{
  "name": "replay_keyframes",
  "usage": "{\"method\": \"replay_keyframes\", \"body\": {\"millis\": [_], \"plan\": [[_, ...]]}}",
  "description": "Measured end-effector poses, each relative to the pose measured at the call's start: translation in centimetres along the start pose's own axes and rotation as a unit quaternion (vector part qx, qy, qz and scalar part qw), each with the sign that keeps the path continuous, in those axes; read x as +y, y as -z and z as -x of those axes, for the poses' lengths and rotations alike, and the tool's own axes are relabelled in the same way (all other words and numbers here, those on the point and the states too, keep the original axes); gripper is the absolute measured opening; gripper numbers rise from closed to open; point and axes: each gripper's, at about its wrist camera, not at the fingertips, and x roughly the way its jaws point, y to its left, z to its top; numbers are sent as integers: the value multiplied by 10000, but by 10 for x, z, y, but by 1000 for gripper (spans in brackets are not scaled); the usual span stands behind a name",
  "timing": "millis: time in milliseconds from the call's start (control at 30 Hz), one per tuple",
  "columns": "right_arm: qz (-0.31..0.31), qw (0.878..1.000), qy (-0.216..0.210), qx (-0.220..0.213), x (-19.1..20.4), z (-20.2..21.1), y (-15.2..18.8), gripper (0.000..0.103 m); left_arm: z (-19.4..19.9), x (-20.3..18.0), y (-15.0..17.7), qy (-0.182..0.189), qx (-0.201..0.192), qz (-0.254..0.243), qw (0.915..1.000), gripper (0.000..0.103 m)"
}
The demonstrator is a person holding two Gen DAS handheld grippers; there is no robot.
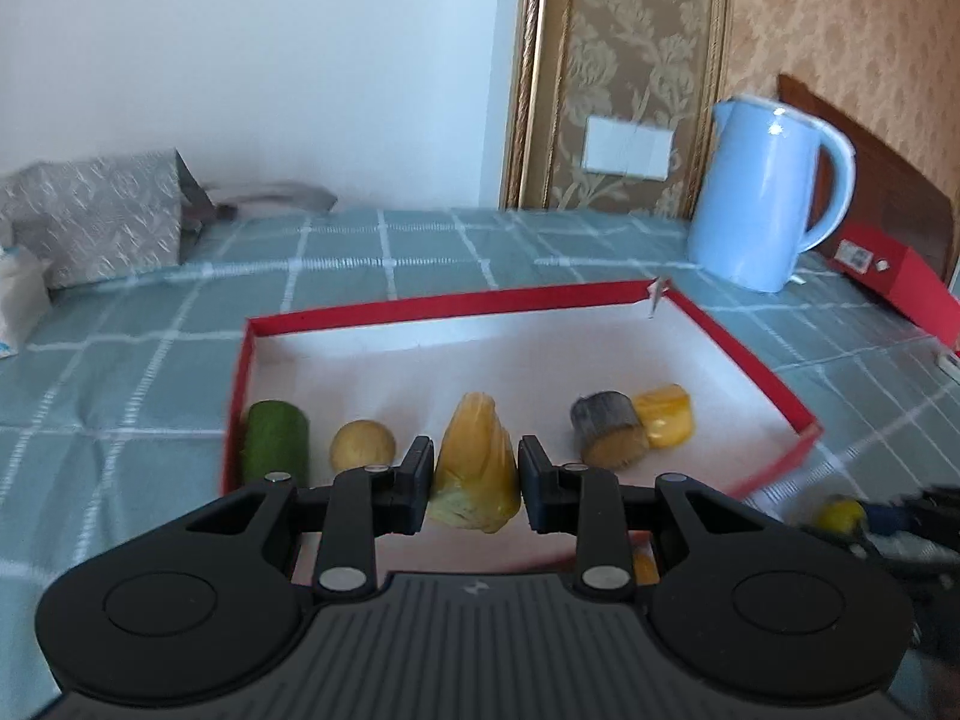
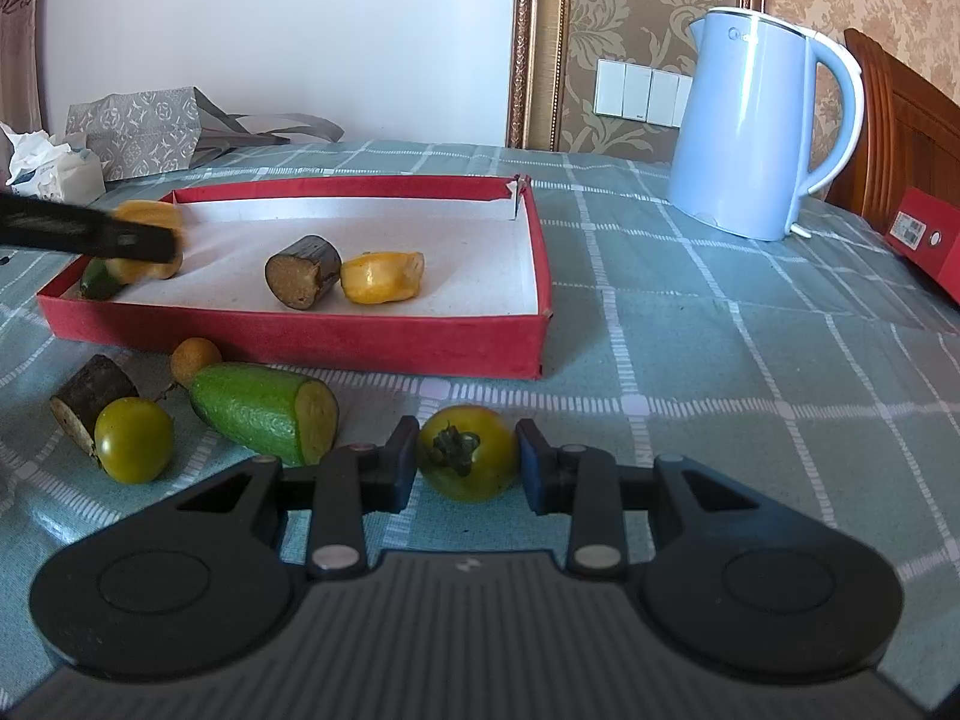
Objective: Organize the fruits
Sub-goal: 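Carry the starfruit piece into the tray and open the left gripper, then carry the green tomato over the tray with the right gripper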
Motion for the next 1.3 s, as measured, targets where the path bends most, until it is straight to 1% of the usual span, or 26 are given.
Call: {"method": "replay_keyframes", "body": {"millis": [200,367,400,433,467,500,533,567,600,667,833,900,967,1033,1100,1167,1233,1267,1300], "plan": [[-20,10000,-20,5,-1,0,1,33,-42,-1,-11,-226,242,34,9994,30],[-25,10000,-27,8,-1,0,0,33,-51,1,-10,-305,210,106,9993,30],[-22,10000,-35,11,-2,0,0,33,-53,0,-9,-336,213,53,9992,35],[-27,10000,-36,12,-2,0,0,33,-56,-2,-7,-366,213,-44,9991,38],[-32,10000,-41,13,-2,0,0,33,-56,-5,-5,-377,138,-155,9991,47],[-39,10000,-45,14,-2,0,0,33,-56,-10,-2,-459,117,-277,9985,68],[-42,10000,-49,14,-3,0,0,33,-57,-14,0,-500,97,-407,9979,72],[-41,10000,-50,13,-3,0,0,33,-57,-16,2,-462,84,-491,9977,77],[-41,10000,-50,14,-3,0,0,33,-57,-18,2,-501,56,-553,9972,77],[-42,10000,-51,14,-2,0,0,34,-53,-17,2,-482,-27,-513,9975,77],[-48,10000,-55,15,-3,-1,0,34,-34,-6,6,-174,-49,-199,9996,77],[-45,10000,-53,15,-3,-1,0,34,-24,-7,13,-151,-62,-195,9997,77],[-45,10000,-53,14,-3,-1,0,34,-15,-9,21,-162,-54,-301,9994,78],[-43,10000,-52,14,-3,-1,0,34,-2,-9,28,-157,-232,-237,9993,79],[-48,10000,-52,16,-3,-1,0,33,12,-5,31,-183,-366,-113,9991,92],[-44,10000,-53,14,-3,-1,0,33,21,2,36,-252,-447,79,9986,93],[-46,10000,-55,14,-3,-1,0,33,30,9,41,-240,-424,227,9986,93],[-43,10000,-54,14,-3,-1,0,33,35,13,45,-188,-493,231,9983,93],[-43,10000,-54,14,-3,-1,0,33,40,14,47,-226,-545,181,9981,93]]}}
